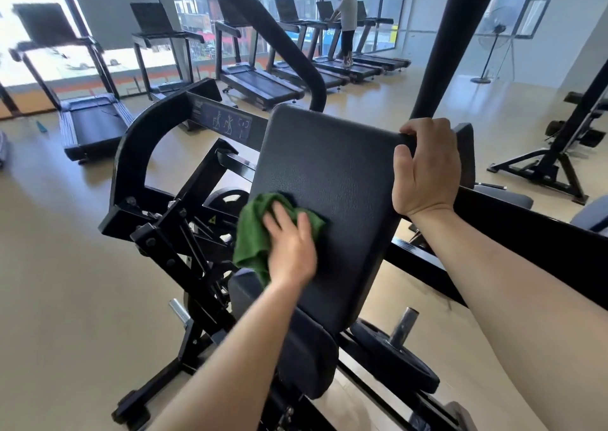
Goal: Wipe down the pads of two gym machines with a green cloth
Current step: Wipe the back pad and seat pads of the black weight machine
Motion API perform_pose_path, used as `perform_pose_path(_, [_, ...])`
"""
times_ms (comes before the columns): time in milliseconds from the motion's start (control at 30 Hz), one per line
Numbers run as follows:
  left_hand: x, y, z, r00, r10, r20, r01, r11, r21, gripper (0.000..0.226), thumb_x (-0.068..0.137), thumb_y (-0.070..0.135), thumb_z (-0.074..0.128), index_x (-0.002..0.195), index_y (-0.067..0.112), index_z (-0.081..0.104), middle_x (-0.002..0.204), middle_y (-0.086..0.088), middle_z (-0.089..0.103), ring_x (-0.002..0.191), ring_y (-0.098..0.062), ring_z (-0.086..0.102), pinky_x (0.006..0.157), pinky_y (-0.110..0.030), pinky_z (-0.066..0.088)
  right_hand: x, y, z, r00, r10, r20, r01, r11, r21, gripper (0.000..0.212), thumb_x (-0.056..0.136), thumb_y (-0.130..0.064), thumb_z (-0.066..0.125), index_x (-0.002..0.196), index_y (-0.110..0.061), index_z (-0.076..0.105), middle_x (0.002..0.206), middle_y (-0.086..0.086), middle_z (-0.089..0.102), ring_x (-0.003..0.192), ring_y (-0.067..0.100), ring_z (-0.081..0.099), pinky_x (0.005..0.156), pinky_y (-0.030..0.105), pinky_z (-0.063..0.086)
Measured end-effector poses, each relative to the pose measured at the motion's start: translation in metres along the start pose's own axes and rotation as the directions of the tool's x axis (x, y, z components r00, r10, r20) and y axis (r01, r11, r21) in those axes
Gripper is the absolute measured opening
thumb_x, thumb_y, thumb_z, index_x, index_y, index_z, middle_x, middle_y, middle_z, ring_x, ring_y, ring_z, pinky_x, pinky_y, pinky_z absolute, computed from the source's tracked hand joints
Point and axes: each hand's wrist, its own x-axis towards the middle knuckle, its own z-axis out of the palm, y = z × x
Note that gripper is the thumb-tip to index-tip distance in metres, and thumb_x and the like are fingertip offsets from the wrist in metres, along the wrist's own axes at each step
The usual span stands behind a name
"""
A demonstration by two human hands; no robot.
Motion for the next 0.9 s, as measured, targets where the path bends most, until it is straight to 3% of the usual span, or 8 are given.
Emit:
perform_pose_path(100, [0.038,-0.006,-0.006,0.963,-0.237,-0.131,0.226,0.969,-0.096,0.062,0.107,0.039,0.027,0.155,0.001,0.018,0.158,-0.032,0.013,0.146,-0.049,0.018,0.121,-0.053,0.017,0.001,0.001,0.002,1.000,0.001,0.004,-0.001,1.000,-0.005,0.039,0.090,-0.034,0.040,0.109,-0.005,0.059,0.107,0.017,0.057,0.098,0.036,0.052,0.087,0.044,0.042])
perform_pose_path(167, [0.025,-0.002,0.007,0.959,-0.223,-0.176,0.228,0.974,0.008,0.069,0.105,0.046,0.023,0.152,-0.005,0.018,0.153,-0.035,0.022,0.143,-0.051,0.023,0.120,-0.054,0.017,0.001,0.002,0.002,1.000,-0.007,0.000,0.007,1.000,-0.005,0.039,0.090,-0.034,0.040,0.109,-0.005,0.058,0.106,0.017,0.057,0.097,0.036,0.052,0.086,0.045,0.043])
perform_pose_path(267, [-0.028,-0.002,0.021,0.990,0.059,-0.128,-0.017,0.951,0.310,0.076,0.101,0.048,0.013,0.149,-0.009,0.027,0.149,-0.036,0.032,0.138,-0.051,0.029,0.119,-0.053,0.022,0.000,0.001,0.001,1.000,-0.011,-0.004,0.011,1.000,-0.008,0.038,0.089,-0.033,0.041,0.108,-0.004,0.059,0.106,0.018,0.057,0.097,0.037,0.052,0.085,0.045,0.042])
perform_pose_path(367, [-0.046,-0.009,0.021,0.946,0.286,-0.152,-0.189,0.869,0.457,0.065,0.101,0.043,0.031,0.142,-0.004,0.043,0.141,-0.030,0.042,0.129,-0.048,0.040,0.115,-0.053,0.030,0.001,0.000,0.001,1.000,-0.004,-0.005,0.004,1.000,-0.004,0.037,0.089,-0.031,0.043,0.108,-0.005,0.059,0.107,0.018,0.057,0.097,0.036,0.052,0.084,0.043,0.042])
perform_pose_path(567, [0.004,-0.022,0.005,0.840,0.490,-0.233,-0.400,0.850,0.343,0.048,0.096,0.042,0.051,0.127,0.007,0.047,0.142,-0.025,0.038,0.136,-0.048,0.031,0.117,-0.058,0.026,0.001,0.002,0.002,1.000,-0.012,0.000,0.012,1.000,0.000,0.037,0.089,-0.032,0.042,0.108,-0.004,0.059,0.105,0.017,0.058,0.097,0.036,0.051,0.085,0.043,0.041])
perform_pose_path(667, [0.039,-0.016,-0.004,0.918,0.322,-0.231,-0.319,0.946,0.053,0.053,0.096,0.049,0.042,0.133,0.010,0.039,0.159,-0.021,0.020,0.147,-0.041,0.021,0.121,-0.048,0.022,0.001,0.003,0.003,1.000,-0.022,-0.007,0.022,1.000,0.006,0.038,0.089,-0.032,0.041,0.107,-0.004,0.059,0.105,0.017,0.058,0.096,0.036,0.051,0.084,0.044,0.042])
perform_pose_path(767, [0.065,-0.013,-0.011,0.964,0.108,-0.242,-0.140,0.983,-0.121,0.065,0.100,0.049,0.037,0.153,0.012,0.025,0.166,-0.014,0.019,0.153,-0.030,0.017,0.124,-0.051,0.014,0.001,0.003,0.003,0.999,-0.032,-0.008,0.032,0.999,0.002,0.038,0.089,-0.032,0.041,0.108,-0.004,0.059,0.105,0.017,0.058,0.096,0.036,0.051,0.083,0.044,0.042])
perform_pose_path(900, [0.070,-0.034,-0.015,0.919,-0.348,-0.183,0.327,0.935,-0.137,0.061,0.103,0.059,0.021,0.159,0.041,0.008,0.170,0.000,0.001,0.155,-0.035,0.004,0.118,-0.066,0.008,0.001,0.002,0.002,1.000,-0.016,-0.005,0.016,1.000,-0.004,0.037,0.089,-0.031,0.042,0.108,-0.004,0.059,0.105,0.017,0.058,0.096,0.035,0.052,0.083,0.044,0.043])
